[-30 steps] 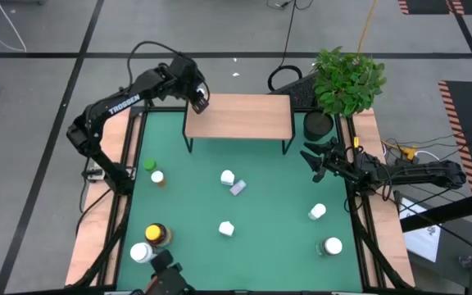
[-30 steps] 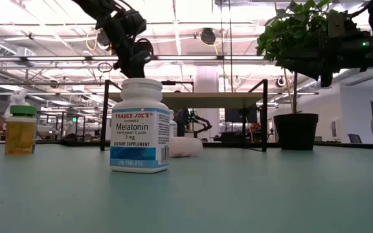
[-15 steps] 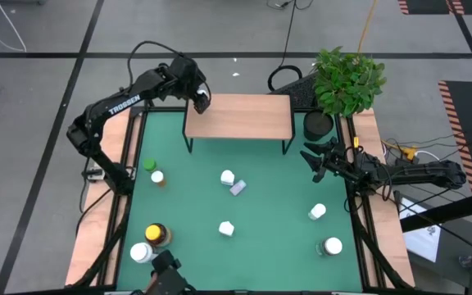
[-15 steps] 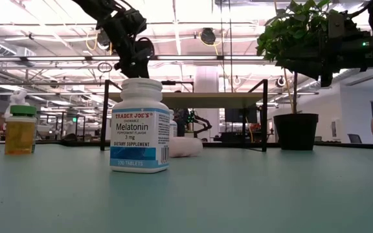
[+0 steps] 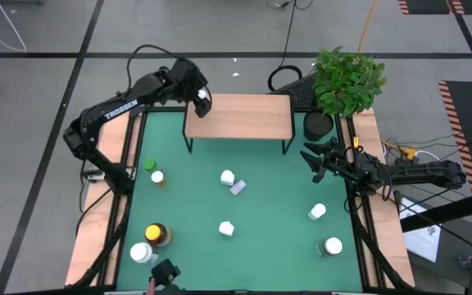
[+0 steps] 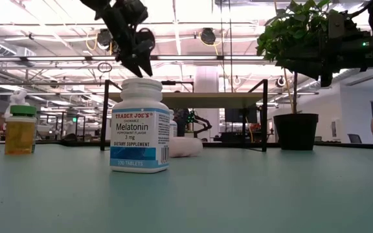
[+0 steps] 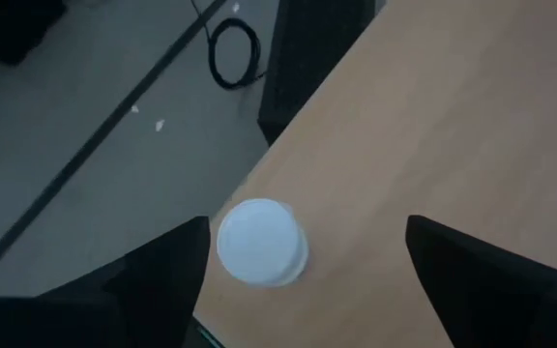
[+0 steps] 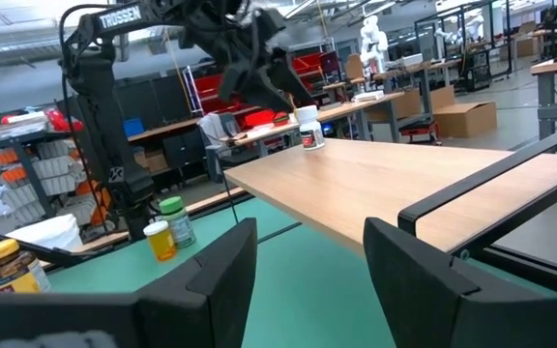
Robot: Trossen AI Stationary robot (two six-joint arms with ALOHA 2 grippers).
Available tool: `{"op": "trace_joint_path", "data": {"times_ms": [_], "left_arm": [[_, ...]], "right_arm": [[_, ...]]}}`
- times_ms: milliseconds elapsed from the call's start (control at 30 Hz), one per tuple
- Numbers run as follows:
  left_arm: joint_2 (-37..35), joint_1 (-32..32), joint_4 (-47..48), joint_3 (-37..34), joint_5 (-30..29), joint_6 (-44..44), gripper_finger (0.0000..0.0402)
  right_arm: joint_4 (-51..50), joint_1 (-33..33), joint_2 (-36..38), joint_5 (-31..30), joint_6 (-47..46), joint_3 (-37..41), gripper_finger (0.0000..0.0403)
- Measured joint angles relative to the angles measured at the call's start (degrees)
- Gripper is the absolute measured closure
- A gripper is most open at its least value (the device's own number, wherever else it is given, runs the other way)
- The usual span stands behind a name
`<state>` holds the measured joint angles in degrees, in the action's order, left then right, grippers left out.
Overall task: Pick and place medicine bottles onto shelf by color
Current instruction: Put the green bottle on the shelf
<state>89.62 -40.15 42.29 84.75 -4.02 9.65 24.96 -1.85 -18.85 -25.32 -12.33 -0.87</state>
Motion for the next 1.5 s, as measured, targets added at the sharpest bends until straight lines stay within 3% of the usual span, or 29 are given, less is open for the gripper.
{"op": "trace_joint_path", "data": {"times_ms": [367,700,900,1033,1200,1500], "left_arm": [[-9.1,5.4,1.4,-2.1,-1.6,-1.8,0.0062],[-24.7,15.4,-10.5,-21.4,-5.3,-6.5,0.0093],[-34.3,25.2,-10.6,-31.0,-7.3,-10.2,0.0114],[-39.1,32.6,-6.2,-34.9,-10.1,-15.6,0.013],[-41.7,40.7,4.4,-36.1,-17.8,-25.4,0.015],[-40.5,45.4,16.9,-36.1,-22.9,-47.6,0.0168]], "right_arm": [[0.5,0.0,-1.5,0.0,-0.3,0.0,0.0216],[2.0,0.0,-1.5,1.8,-0.5,0.0,0.0215],[3.6,0.0,-1.5,7.1,-0.1,0.0,0.0215],[4.9,0.1,-1.5,9.1,3.2,0.0,0.0215],[8.1,0.1,-1.5,9.1,3.7,0.0,0.0215],[9.5,0.1,-2.4,10.5,1.3,0.0,0.0215]]}}
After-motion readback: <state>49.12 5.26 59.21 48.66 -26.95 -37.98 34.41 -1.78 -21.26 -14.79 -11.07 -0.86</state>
